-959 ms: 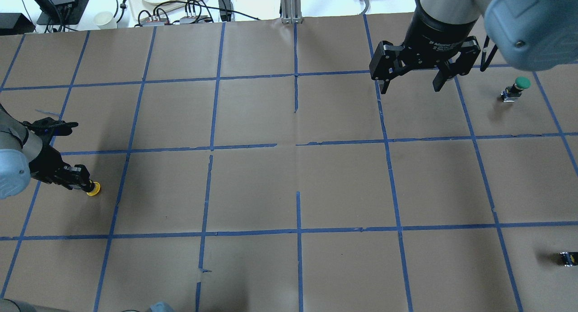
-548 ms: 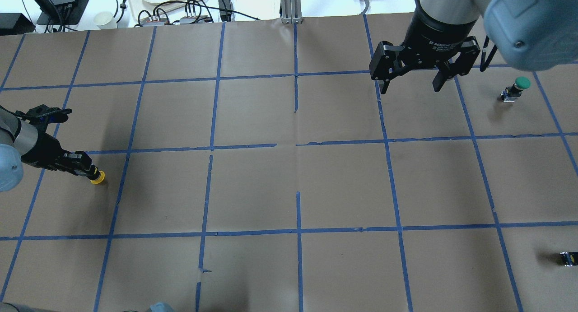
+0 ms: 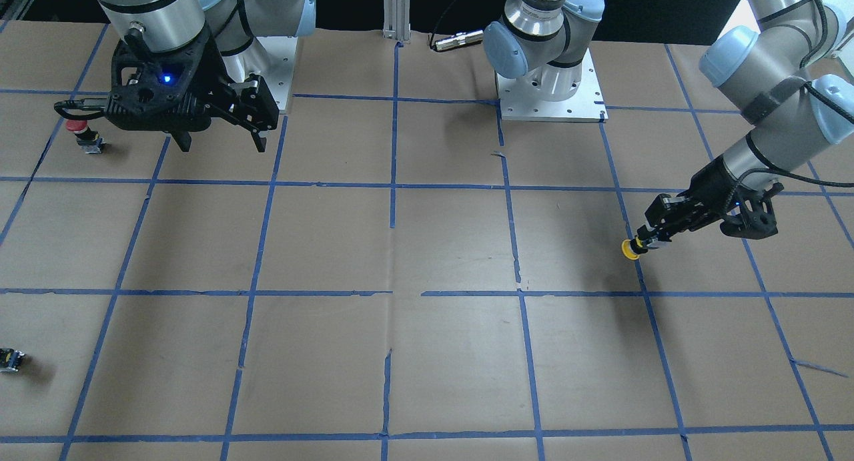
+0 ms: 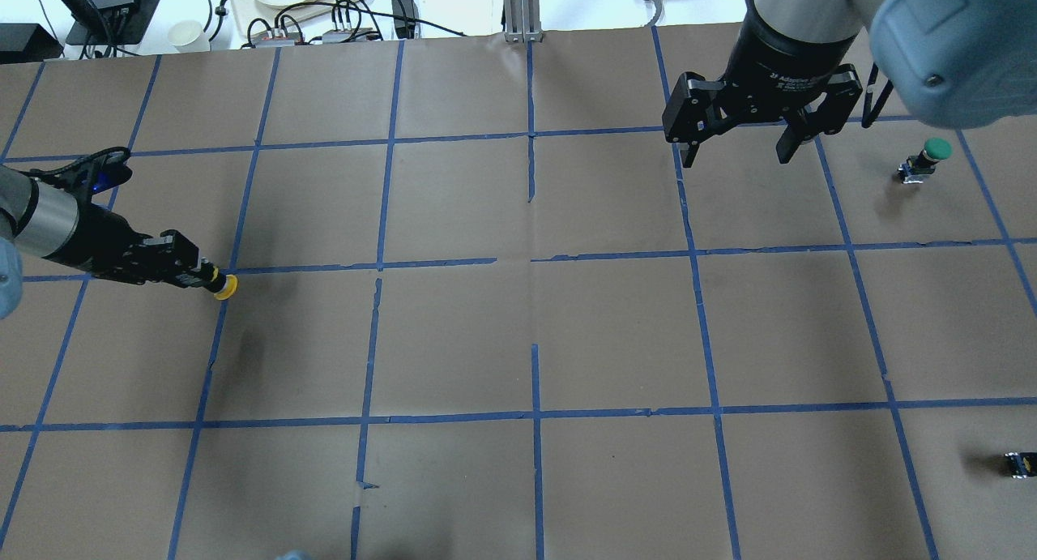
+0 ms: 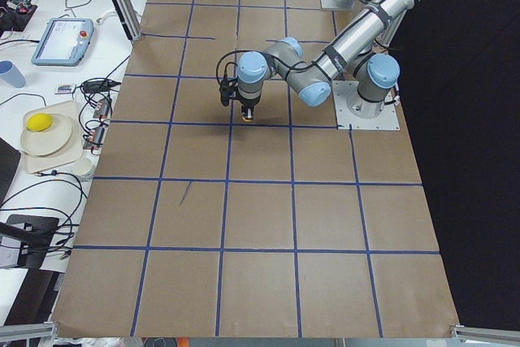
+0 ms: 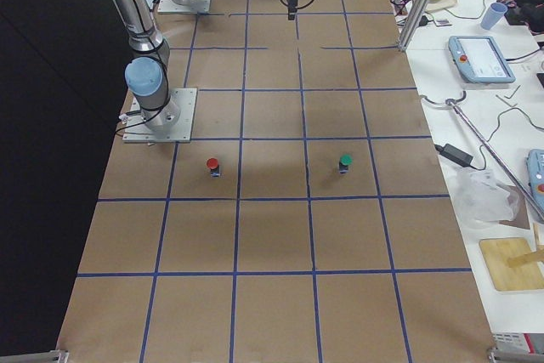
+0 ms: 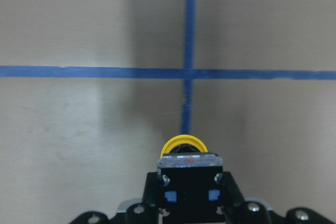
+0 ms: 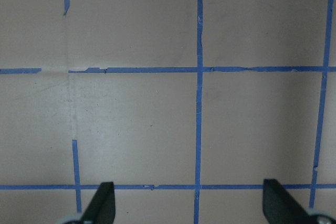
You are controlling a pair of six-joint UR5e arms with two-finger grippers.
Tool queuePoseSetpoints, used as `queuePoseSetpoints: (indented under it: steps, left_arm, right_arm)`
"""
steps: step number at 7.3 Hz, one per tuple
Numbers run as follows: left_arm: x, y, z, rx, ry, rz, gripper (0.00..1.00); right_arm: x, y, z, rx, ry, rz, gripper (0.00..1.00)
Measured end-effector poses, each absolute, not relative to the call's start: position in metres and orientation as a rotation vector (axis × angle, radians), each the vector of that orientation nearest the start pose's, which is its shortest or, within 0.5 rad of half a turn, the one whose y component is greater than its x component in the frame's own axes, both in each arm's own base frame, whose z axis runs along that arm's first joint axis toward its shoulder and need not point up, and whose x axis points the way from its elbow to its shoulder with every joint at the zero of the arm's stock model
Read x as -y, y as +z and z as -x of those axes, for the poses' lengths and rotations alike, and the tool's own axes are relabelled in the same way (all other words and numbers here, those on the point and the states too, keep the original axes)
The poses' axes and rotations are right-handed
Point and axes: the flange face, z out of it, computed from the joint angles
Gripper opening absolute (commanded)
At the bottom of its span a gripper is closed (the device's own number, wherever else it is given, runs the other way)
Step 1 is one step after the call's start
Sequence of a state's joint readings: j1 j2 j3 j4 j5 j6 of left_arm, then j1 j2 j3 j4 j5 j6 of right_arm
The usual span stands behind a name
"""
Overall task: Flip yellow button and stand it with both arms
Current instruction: 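Lift the yellow button with the left gripper toward the table center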
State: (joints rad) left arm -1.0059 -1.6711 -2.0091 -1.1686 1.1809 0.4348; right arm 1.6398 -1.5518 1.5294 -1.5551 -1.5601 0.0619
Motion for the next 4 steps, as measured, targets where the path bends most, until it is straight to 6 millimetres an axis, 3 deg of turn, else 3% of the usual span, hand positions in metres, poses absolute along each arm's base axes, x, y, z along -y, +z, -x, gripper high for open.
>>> queuePoseSetpoints:
  steps: [2, 4]
  left_arm:
    - [0.497, 0.299, -0.032, -3.774, -0.167, 0.571, 0.18]
    - [0.505, 0.332, 0.041, -4.042, -0.115, 0.953, 0.18]
  right_arm:
    - [0.490, 0.497, -0.169, -3.130, -0.008, 0.012, 1.00]
    - [0.490, 0.497, -0.169, -3.130, -0.009, 0.012, 1.00]
